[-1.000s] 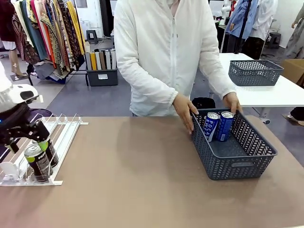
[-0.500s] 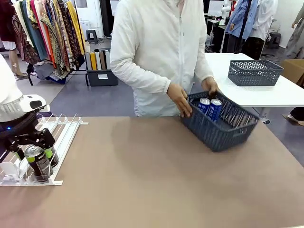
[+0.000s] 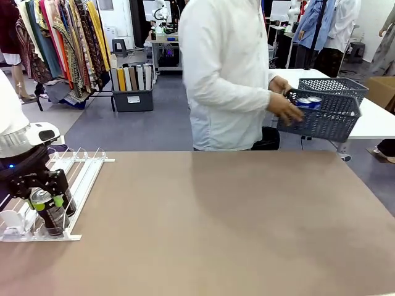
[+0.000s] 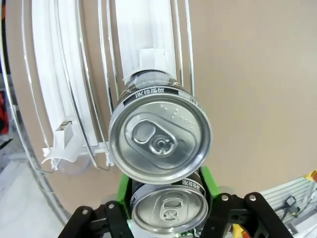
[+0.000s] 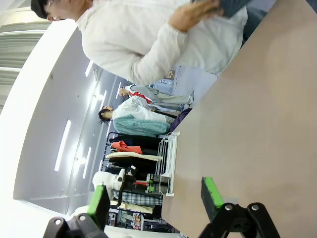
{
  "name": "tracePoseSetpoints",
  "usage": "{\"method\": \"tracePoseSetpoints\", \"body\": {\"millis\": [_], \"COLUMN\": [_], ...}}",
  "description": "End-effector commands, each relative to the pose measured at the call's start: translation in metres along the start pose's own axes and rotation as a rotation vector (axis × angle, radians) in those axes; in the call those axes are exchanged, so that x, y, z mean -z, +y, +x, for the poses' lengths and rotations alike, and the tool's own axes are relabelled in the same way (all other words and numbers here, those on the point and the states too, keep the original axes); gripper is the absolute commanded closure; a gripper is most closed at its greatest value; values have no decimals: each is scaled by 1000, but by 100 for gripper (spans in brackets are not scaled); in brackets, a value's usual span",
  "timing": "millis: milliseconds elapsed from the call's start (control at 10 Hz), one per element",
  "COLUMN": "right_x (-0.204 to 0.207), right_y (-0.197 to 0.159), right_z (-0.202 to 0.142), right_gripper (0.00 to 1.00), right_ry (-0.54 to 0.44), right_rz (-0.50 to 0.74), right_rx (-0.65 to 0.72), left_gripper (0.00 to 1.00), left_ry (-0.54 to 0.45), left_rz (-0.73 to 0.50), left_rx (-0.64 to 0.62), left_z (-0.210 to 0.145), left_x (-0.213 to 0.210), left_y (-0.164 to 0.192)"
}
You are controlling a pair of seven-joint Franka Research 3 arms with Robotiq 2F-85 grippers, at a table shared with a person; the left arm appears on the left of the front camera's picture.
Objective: Retrieve and store the cans from the dispenser.
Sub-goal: Pick up one can from the Automatic Can Dispenser and place it in the middle of the table.
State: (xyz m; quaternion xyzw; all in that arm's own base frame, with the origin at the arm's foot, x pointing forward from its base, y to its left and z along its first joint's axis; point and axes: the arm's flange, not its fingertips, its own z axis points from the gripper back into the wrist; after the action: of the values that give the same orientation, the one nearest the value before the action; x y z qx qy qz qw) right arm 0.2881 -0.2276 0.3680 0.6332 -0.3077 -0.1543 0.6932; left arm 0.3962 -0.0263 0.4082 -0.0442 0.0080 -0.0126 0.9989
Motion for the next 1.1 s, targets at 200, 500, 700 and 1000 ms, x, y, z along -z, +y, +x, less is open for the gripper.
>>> {"method": "tracePoseSetpoints", "body": {"millis": [200,500,700,1000], "right_x": [-1,-1,-1,-1], "right_y": [4,4,4,4], "right_z": [-1,-1,-1,-1], "right_gripper": [0,0,0,0], "right_ry": [6,6,6,6], "right_rz": [1,1,1,1], "right_rx": [7,7,7,7], "left_gripper": [100,100,100,100], "left_ry": [3,-145,-256,-400], "left_rz": [35,57,11,-47], "left_rx": [-7,35,68,57], "left_z": [-1,-39,-71,-118], "left_x": [-6,-80,-136,-184], "left_y": [0,-6,-12,-9]}}
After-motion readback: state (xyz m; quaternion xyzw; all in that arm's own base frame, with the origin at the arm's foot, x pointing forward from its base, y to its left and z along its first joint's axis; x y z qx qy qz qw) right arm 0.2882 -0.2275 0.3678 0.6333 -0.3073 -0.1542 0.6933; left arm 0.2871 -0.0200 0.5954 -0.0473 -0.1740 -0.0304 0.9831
